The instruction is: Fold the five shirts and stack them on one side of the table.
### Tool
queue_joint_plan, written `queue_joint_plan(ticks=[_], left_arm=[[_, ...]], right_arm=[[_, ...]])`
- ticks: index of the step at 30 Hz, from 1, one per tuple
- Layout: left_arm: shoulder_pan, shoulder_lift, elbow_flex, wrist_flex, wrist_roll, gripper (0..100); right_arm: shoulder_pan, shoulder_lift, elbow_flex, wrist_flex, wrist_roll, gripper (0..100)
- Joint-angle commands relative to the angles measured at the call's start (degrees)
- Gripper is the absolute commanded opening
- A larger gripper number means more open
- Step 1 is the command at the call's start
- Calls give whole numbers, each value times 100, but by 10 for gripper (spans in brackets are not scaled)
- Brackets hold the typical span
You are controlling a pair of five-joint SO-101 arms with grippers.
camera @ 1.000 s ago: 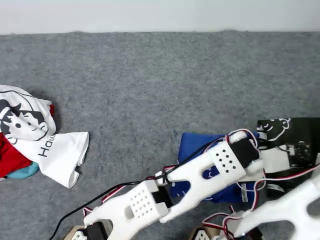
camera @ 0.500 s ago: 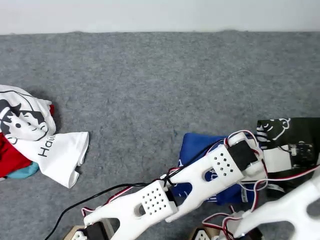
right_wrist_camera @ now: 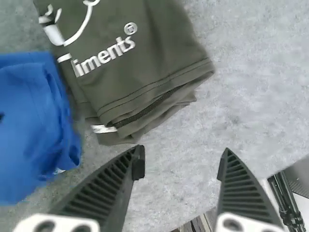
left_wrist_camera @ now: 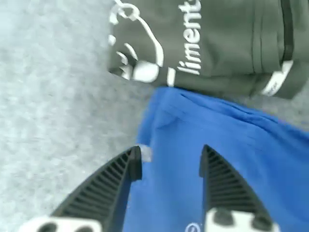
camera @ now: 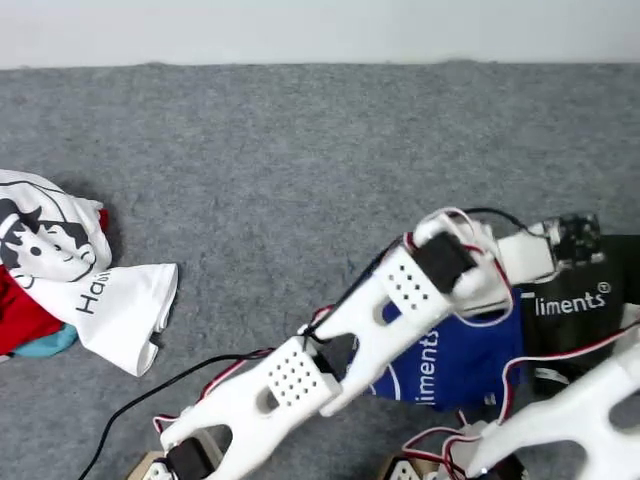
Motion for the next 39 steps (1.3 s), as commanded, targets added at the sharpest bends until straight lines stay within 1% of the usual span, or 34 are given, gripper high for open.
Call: queue_joint_plan(ticks=[1, 4, 8, 12, 16, 21, 24, 26, 29, 31, 34, 37, 39], left_arm=[[-185, -642, -215, 97, 62, 199], [-396, -633, 400, 97, 62, 199], [-738, -633, 1481, 62, 26, 199], [-1213, -633, 2404, -264, 18, 199], [-1477, -633, 3178, -677, 18, 199], [-1582, -642, 3697, -976, 18, 199], [-1468, -677, 3477, -932, 35, 199], [-1380, -703, 3073, -809, 53, 199], [-1231, -668, 1842, -290, 53, 199], [-1134, -651, 989, 35, 35, 199], [-1108, -695, 57, 97, 53, 199], [-1134, -695, -330, 97, 53, 199], [-1134, -703, -330, 97, 53, 199]], right_arm=[[-514, -84, 422, -13, -9, 260], [-1156, -84, 1152, -233, -62, 260], [-1719, -31, 2136, -1182, -132, 260], [-2141, -22, 3033, -2229, -378, 261], [-2826, -22, 3666, -2598, -387, 260], [-2914, -4, 4079, -3055, -554, 261], [-2993, 295, 4325, -3371, -589, 260], [-3046, 699, 4387, -3556, -589, 260], [-3152, 1473, 4202, -3802, -615, 260], [-3257, 1991, 3895, -3767, -774, 260], [-3574, 2686, 3499, -3679, -818, 258], [-4004, 3248, 3209, -3415, -800, 258], [-4171, 3530, 3121, -3407, -791, 231]])
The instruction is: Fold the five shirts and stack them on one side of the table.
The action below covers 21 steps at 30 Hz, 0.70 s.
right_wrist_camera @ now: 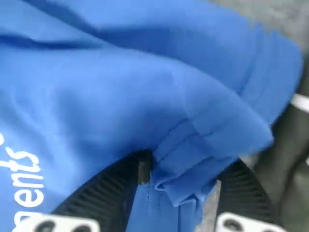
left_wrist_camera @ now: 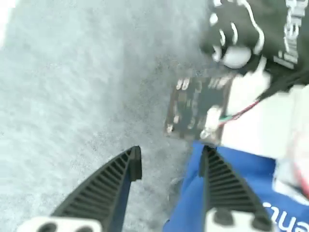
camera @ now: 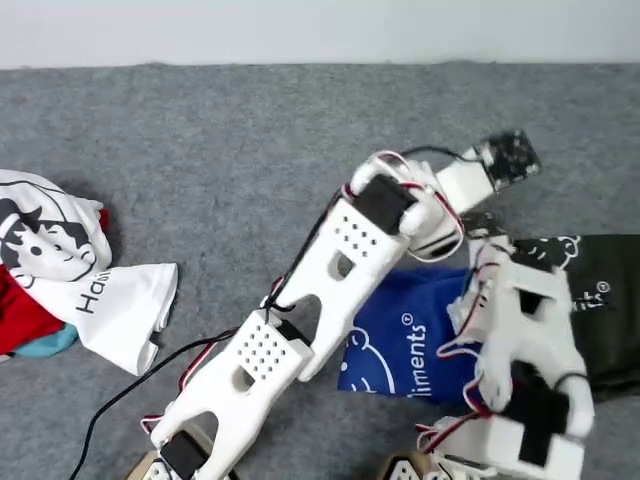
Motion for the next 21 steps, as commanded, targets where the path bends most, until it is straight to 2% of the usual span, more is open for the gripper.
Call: queue_joint_plan(ticks=[1, 6, 8, 17, 21], left_arm=[[53, -378, -391, 114, 53, 199], [44, -378, -391, 114, 53, 199], [44, -378, -391, 114, 53, 199], [35, -334, -382, 114, 53, 199], [-158, -360, -382, 114, 53, 199]], right_arm=[[-444, 576, -149, 22, 9, 203], [-462, 743, -308, 40, 448, 2], [-470, 699, -316, 75, 448, 27], [-497, -426, -774, 48, 431, 10], [-470, -892, -1389, -251, 44, 10]])
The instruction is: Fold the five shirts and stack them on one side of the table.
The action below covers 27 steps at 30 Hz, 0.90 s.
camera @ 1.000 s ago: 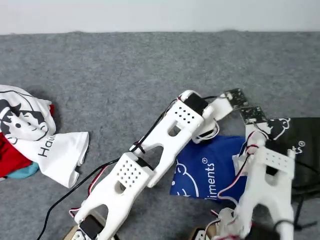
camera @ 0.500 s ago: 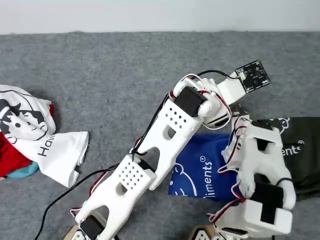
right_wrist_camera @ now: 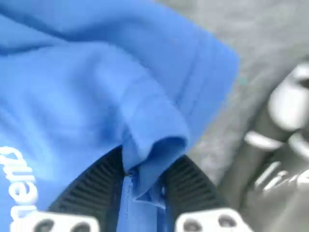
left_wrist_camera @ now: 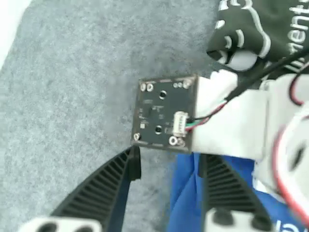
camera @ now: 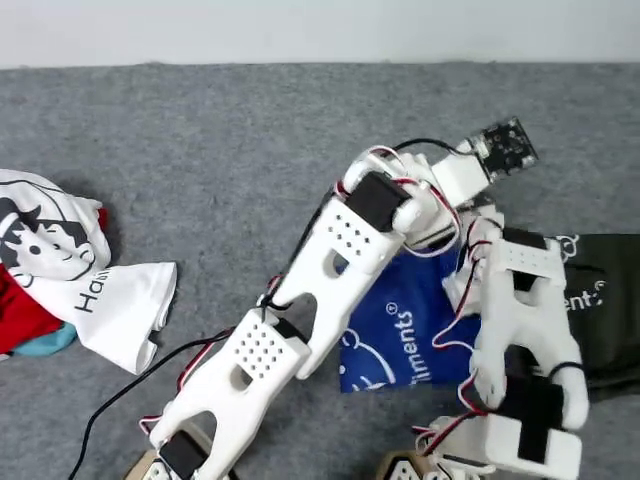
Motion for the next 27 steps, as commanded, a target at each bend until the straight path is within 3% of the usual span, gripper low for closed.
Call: queue_joint_plan(ticks=[1, 5, 8, 12, 15, 20, 27], left_arm=[[-167, -334, -356, 123, 44, 199], [-527, -334, -356, 123, 53, 199], [-686, -334, -356, 123, 53, 199], [-695, -308, -347, 123, 53, 199], [-686, -290, -347, 123, 53, 199], [-668, -290, -338, 123, 53, 199], [-659, -290, -338, 123, 53, 199]], right_arm=[[-154, -532, -738, -435, -281, 10], [-40, -295, -1090, -1385, -642, 10], [286, 31, -1407, -1842, -1415, 9], [1051, 242, -2022, -1385, -2919, 9], [1833, 242, -2295, -963, -3604, 9], [3029, 286, -2110, -549, -3798, 9], [3837, 286, -1275, -620, -3842, 9]])
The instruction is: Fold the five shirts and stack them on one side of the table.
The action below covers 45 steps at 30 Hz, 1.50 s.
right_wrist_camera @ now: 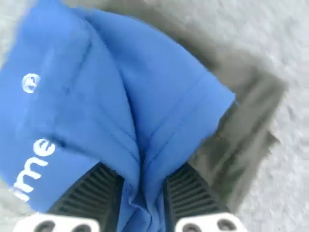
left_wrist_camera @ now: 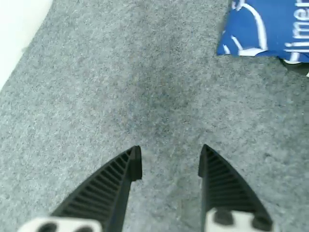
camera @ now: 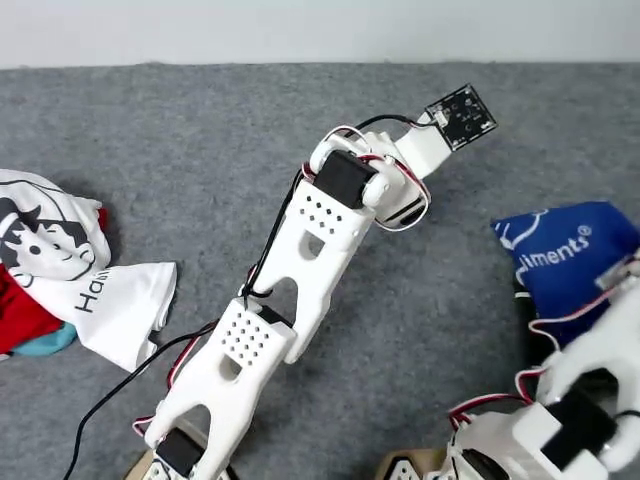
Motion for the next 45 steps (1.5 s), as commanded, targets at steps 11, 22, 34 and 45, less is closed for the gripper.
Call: queue_joint_plan(ticks=[11, 22, 34, 45], left_arm=[[-26, -264, -312, 97, 44, 199], [-97, -264, -312, 97, 18, 199], [-1257, -774, -312, 105, 0, 203], [-3938, -2549, 1552, 114, 0, 203]], right_arm=[[875, -84, 422, -31, -26, 11], [927, -66, 325, 655, 870, 133], [347, -84, -2215, 4092, 2057, 260], [-207, -453, -2760, 4611, 2198, 260]])
